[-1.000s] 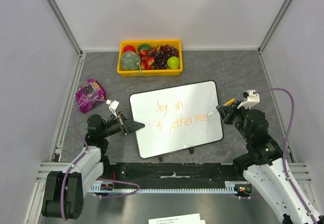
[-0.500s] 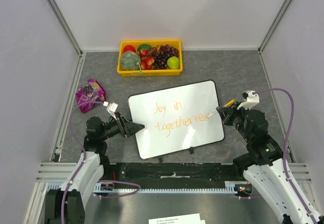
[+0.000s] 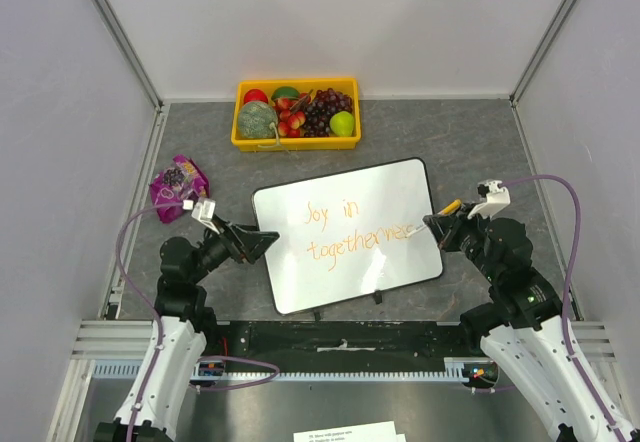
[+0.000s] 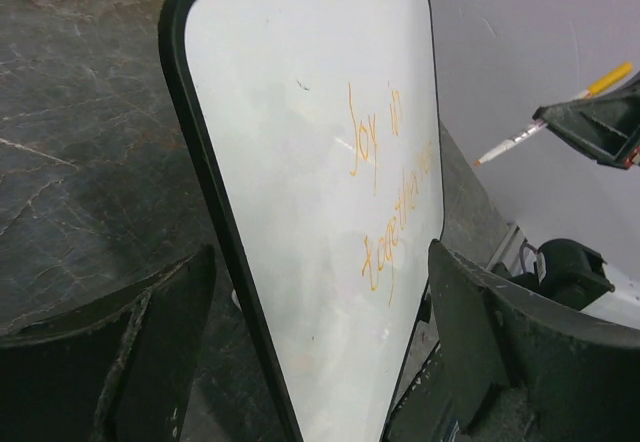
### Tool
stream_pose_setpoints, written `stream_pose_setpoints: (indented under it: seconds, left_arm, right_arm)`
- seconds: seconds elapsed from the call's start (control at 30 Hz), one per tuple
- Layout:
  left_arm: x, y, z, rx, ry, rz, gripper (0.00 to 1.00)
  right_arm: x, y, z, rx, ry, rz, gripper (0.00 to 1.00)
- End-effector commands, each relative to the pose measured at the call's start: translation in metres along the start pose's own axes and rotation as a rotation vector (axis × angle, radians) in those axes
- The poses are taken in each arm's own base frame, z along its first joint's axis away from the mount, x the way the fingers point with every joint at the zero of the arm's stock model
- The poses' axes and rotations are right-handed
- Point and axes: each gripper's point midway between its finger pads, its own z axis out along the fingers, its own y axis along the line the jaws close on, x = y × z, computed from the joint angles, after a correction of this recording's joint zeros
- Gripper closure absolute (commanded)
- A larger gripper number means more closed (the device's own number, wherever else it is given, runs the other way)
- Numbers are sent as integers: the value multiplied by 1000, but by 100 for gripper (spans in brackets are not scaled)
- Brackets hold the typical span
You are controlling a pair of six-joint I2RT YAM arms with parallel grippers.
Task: Write a sentence on the whiteboard
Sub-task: Put down the whiteboard marker without the cap at the corner of the board.
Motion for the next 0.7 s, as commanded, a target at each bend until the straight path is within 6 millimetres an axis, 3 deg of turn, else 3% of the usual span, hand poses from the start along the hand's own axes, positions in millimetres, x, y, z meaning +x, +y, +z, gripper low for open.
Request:
stream_pose_setpoints:
  seconds: [0.0, 0.2, 0.4, 0.67]
  left_arm:
    - [-36, -9, 0, -63, -82, -21, 9]
    - [-64, -6, -10, -209, -128, -10, 7]
    - [-91, -19, -21, -273, -147, 53, 6]
    - [-109, -35, -17, -271, -64, 93, 6]
  right_arm:
    - [2, 20, -8, -94, 34, 37, 100]
    - [27, 25, -10, -149, 124, 66, 100]
    - [59, 33, -19, -208, 249, 128, 100]
    - [102, 25, -38, -194, 391, 210, 100]
